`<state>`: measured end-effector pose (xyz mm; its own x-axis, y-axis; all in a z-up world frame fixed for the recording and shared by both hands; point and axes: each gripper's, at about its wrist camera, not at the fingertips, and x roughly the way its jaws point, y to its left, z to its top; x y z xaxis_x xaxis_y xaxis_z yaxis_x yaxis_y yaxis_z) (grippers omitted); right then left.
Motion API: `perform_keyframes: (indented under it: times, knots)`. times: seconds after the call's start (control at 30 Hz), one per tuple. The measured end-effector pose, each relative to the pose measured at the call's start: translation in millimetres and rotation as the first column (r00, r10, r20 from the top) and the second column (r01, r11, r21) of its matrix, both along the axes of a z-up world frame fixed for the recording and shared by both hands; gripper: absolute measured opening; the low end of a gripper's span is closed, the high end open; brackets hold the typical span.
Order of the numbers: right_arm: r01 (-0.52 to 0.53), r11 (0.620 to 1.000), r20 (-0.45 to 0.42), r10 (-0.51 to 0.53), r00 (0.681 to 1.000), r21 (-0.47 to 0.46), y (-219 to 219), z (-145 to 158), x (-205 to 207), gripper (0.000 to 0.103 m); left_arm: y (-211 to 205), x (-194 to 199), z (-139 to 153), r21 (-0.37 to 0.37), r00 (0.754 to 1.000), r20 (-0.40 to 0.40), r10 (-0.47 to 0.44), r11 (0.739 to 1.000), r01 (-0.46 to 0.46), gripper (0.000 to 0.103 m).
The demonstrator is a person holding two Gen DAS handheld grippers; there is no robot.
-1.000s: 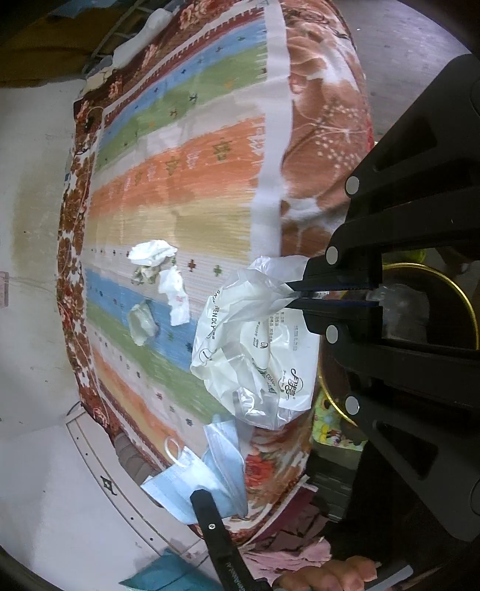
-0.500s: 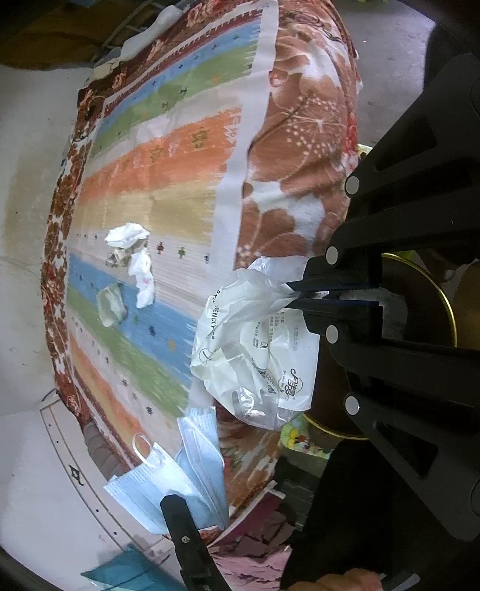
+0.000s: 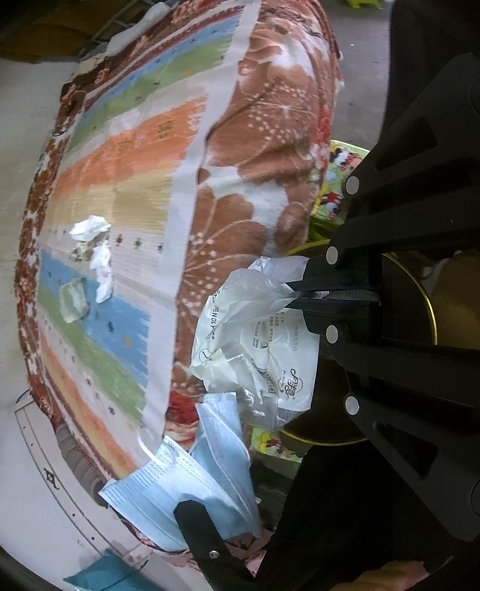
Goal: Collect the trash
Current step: 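Carry the mask and white plastic bag in both tools over the bin, then open both tools to drop the mask and plastic bag into the bin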
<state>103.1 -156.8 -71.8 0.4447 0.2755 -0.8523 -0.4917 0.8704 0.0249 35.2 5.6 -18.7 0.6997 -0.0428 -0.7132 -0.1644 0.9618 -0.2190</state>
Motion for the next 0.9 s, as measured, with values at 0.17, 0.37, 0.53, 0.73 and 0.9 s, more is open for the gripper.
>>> perform_keyframes:
  times: [0.17,0.37,0.53,0.73,0.9]
  knots:
    - [0.014,1.0,-0.063,-0.015,0.998,-0.025,3,-18,0,0.003,-10,6,-20,0.006,0.997,-0.079,-0.016,1.0,0.017,0.006]
    - [0.032,0.999,-0.176,-0.033,0.984,-0.006,4,-38,9,0.003,-10,12,-39,-0.034,0.989,-0.149,-0.01,0.999,0.005,0.007]
    - [0.028,0.999,-0.213,-0.034,0.977,-0.034,10,-52,13,0.003,-13,14,-49,-0.069,0.983,-0.186,-0.015,0.998,0.002,0.007]
    - [0.053,0.997,-0.244,-0.066,0.967,-0.059,11,-64,20,0.003,-12,17,-66,-0.111,0.969,-0.246,-0.003,0.994,-0.025,0.007]
    - [0.057,0.997,-0.259,-0.071,0.963,-0.059,12,-67,19,0.004,-12,18,-70,-0.114,0.965,-0.261,0.002,0.993,-0.033,0.008]
